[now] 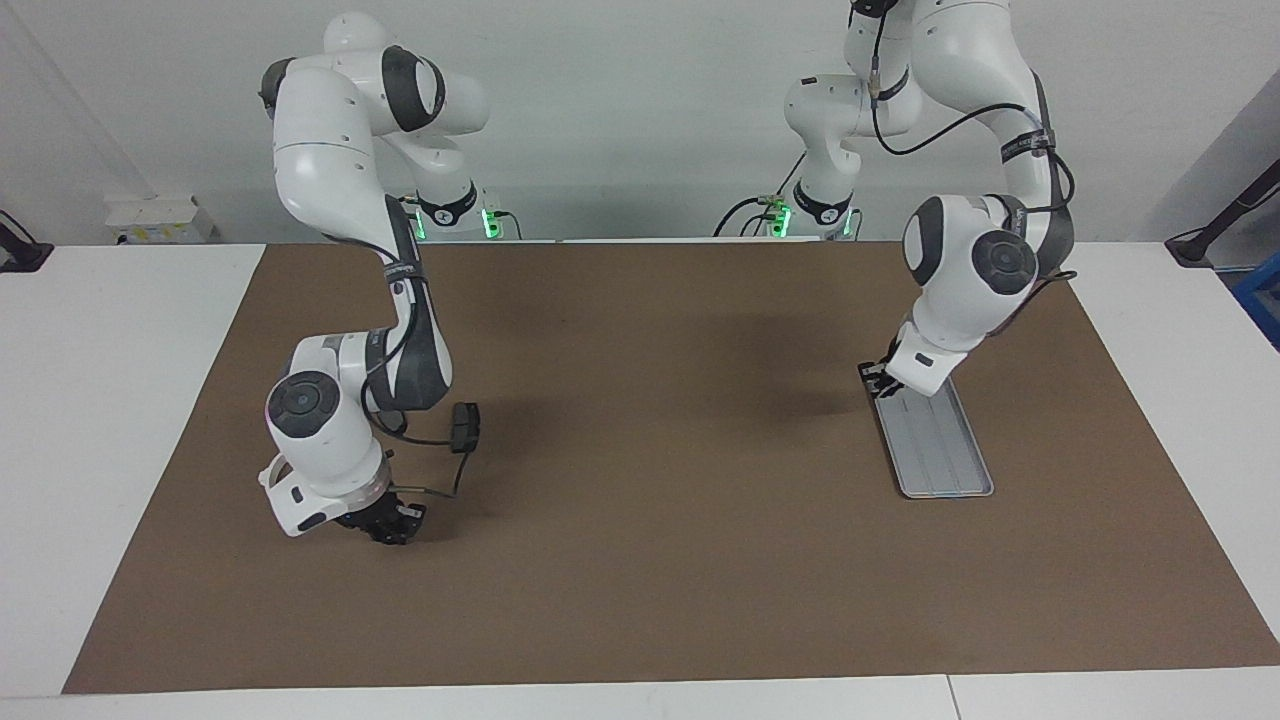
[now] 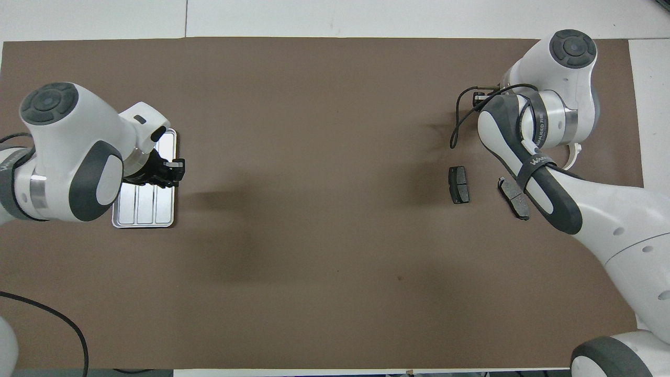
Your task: Pick bearing gear from pile to tray
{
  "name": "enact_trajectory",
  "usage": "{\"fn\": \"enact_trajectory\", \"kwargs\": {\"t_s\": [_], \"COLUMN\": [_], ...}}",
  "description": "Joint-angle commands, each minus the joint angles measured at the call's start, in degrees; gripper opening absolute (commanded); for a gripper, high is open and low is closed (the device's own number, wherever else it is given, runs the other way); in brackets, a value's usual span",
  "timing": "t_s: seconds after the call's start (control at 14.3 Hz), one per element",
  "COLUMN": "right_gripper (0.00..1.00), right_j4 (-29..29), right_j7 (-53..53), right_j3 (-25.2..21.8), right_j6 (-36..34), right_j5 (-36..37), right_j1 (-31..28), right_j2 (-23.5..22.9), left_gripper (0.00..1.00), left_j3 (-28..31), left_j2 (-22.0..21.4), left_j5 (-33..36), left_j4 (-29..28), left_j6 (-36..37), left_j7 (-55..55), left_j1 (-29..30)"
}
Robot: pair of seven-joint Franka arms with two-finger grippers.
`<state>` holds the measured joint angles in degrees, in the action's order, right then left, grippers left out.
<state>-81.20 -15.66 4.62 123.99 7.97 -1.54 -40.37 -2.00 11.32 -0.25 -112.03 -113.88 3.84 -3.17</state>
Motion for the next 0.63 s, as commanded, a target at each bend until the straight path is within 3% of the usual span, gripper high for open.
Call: {"fn": "enact_trajectory", "kwargs": {"t_s": [0.0,0.14,0.35,0.56], "right_gripper": [0.00,0.00,0.00,0.00], "right_j4": [-0.5,2.2,3.8,7.9], "right_j7": [1.2,2.5,7.1,2.3], "right_j3": [0.6,0.6,1.2,2.9], "right_j6": [-1.1,-7.2,-18.2,-31.9], "right_j5": [1.0,1.3,2.6,-0.1], "right_j1": [-0.9,-0.5,0.2,6.3], "right_j2": [-0.1,1.0,7.7,13.8], "left_gripper": [0.00,0.00,0.00,0.00], "left_j3": [-0.6,-0.7,-0.7,-0.7], "left_j2": [-3.1,-4.5,-4.7,-4.0], "left_j5": [0.3,0.3,-0.1,-1.1], "left_j4": [-6.6,-11.5,-12.8,-13.6], "left_j6": [-4.0,-9.1,-10.3,-13.1], "left_j7": [-10.2,-11.9,-11.8,-11.3], "left_j1": [5.5,7.4,7.4,7.0]}}
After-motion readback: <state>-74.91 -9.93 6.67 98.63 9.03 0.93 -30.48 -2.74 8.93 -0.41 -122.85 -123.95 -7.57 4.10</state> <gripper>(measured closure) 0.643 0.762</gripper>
